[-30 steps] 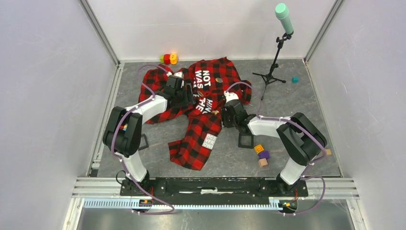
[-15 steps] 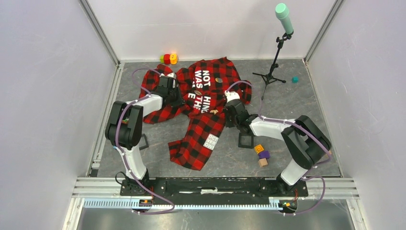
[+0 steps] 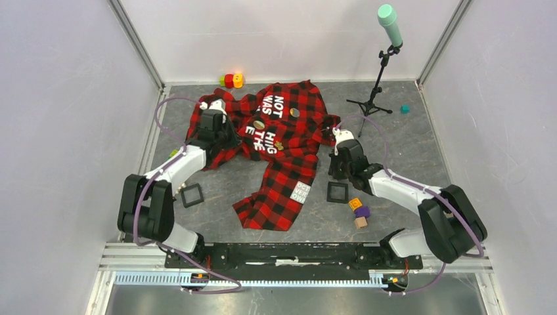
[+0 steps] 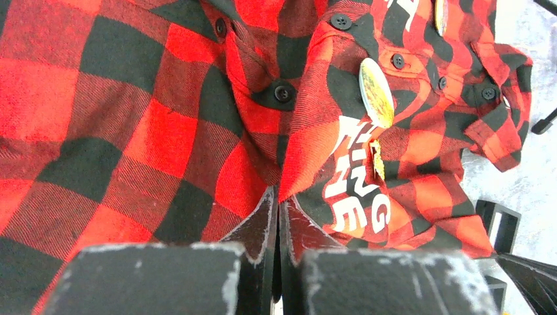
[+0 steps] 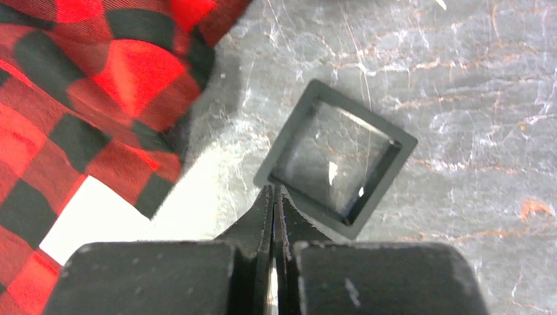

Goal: Remove the brooch from the garment
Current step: Flatten out the clothes at the center of the board.

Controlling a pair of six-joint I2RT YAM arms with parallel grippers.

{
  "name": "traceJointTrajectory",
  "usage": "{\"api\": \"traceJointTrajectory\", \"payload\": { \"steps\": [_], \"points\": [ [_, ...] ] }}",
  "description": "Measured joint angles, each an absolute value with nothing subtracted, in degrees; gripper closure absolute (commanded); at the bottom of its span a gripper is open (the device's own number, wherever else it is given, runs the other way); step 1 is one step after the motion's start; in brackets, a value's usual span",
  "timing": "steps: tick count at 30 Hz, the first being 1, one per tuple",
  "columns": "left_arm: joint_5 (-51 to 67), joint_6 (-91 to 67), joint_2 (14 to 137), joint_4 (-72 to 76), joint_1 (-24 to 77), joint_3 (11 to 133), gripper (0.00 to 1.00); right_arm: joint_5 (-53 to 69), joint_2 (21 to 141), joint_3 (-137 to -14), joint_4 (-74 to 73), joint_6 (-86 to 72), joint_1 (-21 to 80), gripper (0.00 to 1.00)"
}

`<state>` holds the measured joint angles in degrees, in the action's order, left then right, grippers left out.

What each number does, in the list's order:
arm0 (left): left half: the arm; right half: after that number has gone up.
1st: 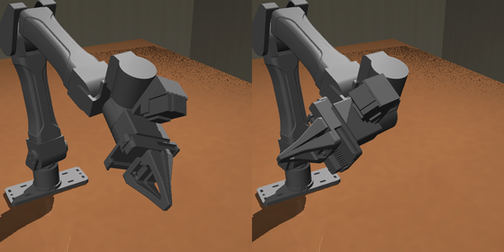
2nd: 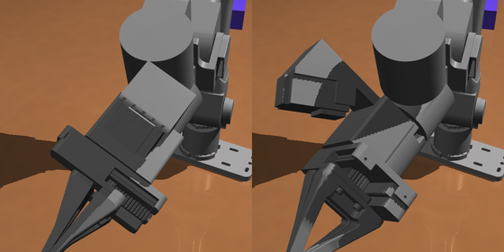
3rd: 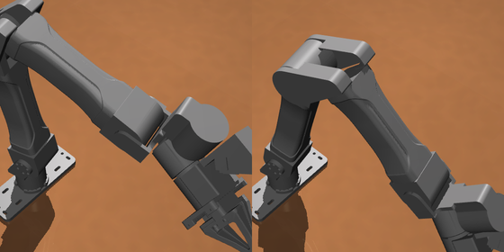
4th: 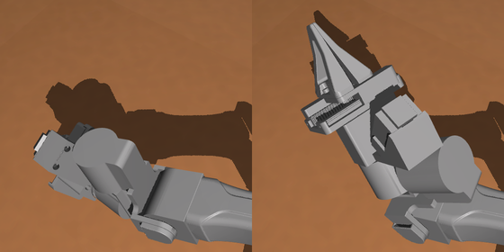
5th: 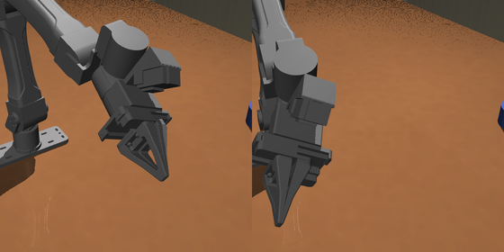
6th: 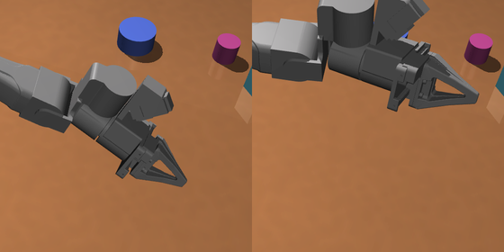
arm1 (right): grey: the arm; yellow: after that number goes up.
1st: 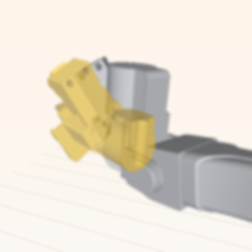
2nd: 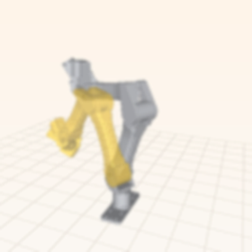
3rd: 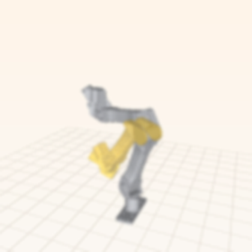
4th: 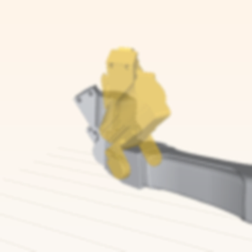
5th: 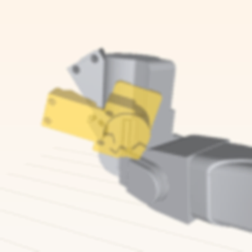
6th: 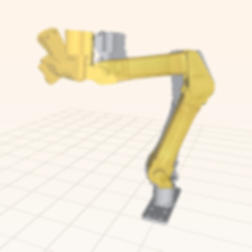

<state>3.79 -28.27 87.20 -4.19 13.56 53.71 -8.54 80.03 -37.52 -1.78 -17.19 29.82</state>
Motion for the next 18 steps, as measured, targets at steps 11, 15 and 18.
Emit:
{"api": "traceJointTrajectory", "payload": {
  "steps": [11, 15, 18],
  "points": [
    [0.01, -28.45, 82.94, -5.91, 13.76, 47.64, 0.46, 1.43, 74.65, -34.22, -3.18, -14.70, 29.54, 0.38],
    [-2.70, -28.08, 82.02, -7.66, 15.97, 47.16, 0.36, 5.63, 74.96, -34.61, -1.41, -13.96, 30.11, 0.32],
    [-6.31, -27.22, 80.58, -9.26, 19.77, 47.66, 0.34, 7.57, 76.97, -36.53, 0.32, -13.82, 30.81, 0.32]
  ]
}}
